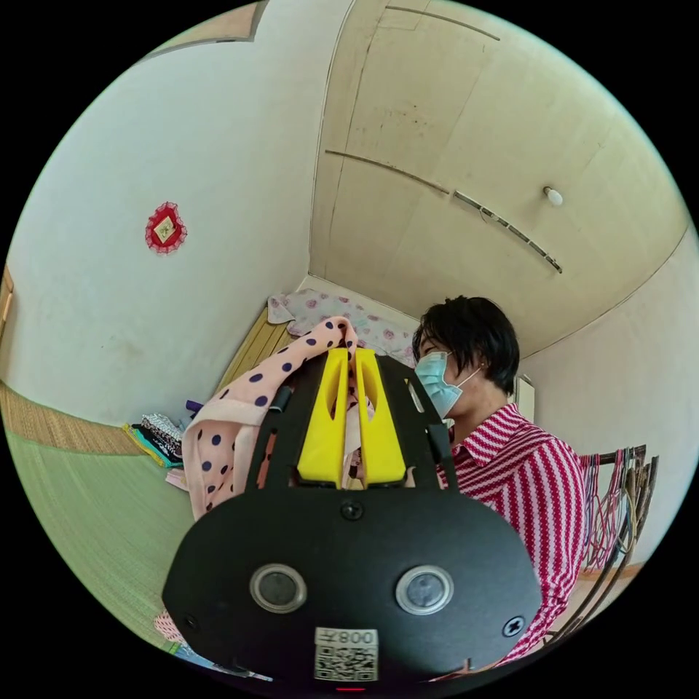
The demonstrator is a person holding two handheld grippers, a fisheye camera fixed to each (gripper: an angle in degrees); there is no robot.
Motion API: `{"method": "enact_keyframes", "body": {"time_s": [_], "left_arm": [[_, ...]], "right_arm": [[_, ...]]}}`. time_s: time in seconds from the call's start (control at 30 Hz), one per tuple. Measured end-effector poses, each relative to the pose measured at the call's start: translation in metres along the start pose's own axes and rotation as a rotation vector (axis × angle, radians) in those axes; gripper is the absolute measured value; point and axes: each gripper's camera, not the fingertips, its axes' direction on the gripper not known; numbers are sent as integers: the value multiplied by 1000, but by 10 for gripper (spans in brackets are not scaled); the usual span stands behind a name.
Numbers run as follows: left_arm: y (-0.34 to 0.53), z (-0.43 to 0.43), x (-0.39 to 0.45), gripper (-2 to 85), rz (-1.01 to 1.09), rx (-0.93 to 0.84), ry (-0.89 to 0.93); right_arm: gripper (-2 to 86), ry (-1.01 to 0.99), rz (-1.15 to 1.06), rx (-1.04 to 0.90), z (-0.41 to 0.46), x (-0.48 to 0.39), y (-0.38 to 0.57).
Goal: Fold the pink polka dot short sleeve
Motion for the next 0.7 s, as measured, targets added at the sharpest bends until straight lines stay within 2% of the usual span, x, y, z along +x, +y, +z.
{"method": "enact_keyframes", "body": {"time_s": [0.7], "left_arm": [[-53,27,-41,15,10,-2,9]], "right_arm": [[6,-13,-19,-9,69,-70,1]]}}
